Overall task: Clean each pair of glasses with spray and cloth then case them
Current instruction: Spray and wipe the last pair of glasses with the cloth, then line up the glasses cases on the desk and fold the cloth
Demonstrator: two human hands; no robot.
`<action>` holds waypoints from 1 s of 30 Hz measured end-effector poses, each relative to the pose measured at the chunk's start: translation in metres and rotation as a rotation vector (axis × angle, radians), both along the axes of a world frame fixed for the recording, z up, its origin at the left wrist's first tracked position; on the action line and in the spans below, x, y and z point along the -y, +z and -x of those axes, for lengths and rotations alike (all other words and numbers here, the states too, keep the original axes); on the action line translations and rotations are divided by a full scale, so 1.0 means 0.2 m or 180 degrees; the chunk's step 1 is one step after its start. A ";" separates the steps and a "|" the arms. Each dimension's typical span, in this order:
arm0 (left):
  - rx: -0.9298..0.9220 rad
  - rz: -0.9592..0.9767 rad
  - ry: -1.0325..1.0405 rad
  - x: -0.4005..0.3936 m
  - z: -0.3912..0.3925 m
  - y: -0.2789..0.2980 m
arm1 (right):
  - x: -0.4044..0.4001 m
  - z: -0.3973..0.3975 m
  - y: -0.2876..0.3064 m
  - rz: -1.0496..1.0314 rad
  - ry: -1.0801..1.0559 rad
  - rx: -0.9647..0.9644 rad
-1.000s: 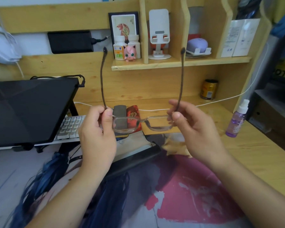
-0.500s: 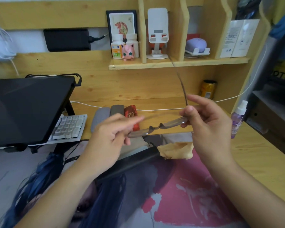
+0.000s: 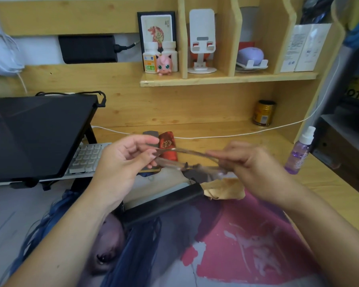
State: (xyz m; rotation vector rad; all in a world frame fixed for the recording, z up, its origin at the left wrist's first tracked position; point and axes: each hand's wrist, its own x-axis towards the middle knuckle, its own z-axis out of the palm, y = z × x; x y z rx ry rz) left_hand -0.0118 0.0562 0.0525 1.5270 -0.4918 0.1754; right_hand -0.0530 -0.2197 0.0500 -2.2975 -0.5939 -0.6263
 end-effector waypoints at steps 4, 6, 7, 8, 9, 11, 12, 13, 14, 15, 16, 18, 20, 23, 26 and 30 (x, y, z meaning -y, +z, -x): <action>-0.0001 -0.0209 0.0169 -0.01 0.00 0.00 | 0.03 0.02 0.02 0.0438 0.0316 -0.0427; 0.0204 -0.0334 0.0257 0.00 0.02 0.02 | 0.01 0.03 0.02 0.0466 0.0228 -0.0364; 0.0384 -0.0439 0.0277 0.00 0.04 0.03 | -0.02 0.03 0.01 0.0477 0.0171 -0.0218; 0.0632 -0.0585 0.0300 0.00 0.06 0.05 | -0.04 0.04 0.01 0.0478 0.0157 -0.0066; 0.0925 -0.0763 0.0330 0.01 0.08 0.06 | -0.06 0.04 0.00 0.0458 0.0191 0.0077; 0.1498 -0.1045 0.0398 0.01 0.13 0.09 | -0.10 0.04 -0.01 0.0335 0.0294 0.0285; 0.1685 -0.1051 0.0422 0.01 0.14 0.10 | -0.11 0.04 -0.01 0.0210 0.0332 0.0340; 0.1759 -0.0982 0.0433 0.01 0.15 0.12 | -0.12 0.04 -0.01 0.0044 0.0356 0.0358; 0.1744 -0.0892 0.0429 0.00 0.15 0.13 | -0.13 0.05 0.00 -0.0132 0.0384 0.0341; 0.1694 -0.0808 0.0406 -0.01 0.16 0.13 | -0.14 0.05 -0.01 -0.0280 0.0420 0.0305; 0.1643 -0.0742 0.0379 -0.01 0.17 0.13 | -0.16 0.06 -0.01 -0.0381 0.0468 0.0249; 0.1580 -0.0701 0.0320 -0.01 0.20 0.11 | -0.19 0.07 -0.02 -0.0468 0.0606 0.0095; 0.1527 -0.0641 0.0306 0.00 0.21 0.11 | -0.22 0.09 -0.02 -0.0511 0.0719 -0.0036; 0.1524 -0.0632 0.0273 0.05 0.22 0.14 | -0.22 0.09 -0.02 -0.0624 0.0726 -0.0070; 0.1367 -0.0712 0.0244 0.07 0.22 0.16 | -0.19 0.06 -0.03 -0.0673 0.0446 0.0275; 0.0615 -0.1907 0.1242 -0.07 0.13 0.05 | -0.15 0.01 -0.05 -0.0814 0.0000 0.0525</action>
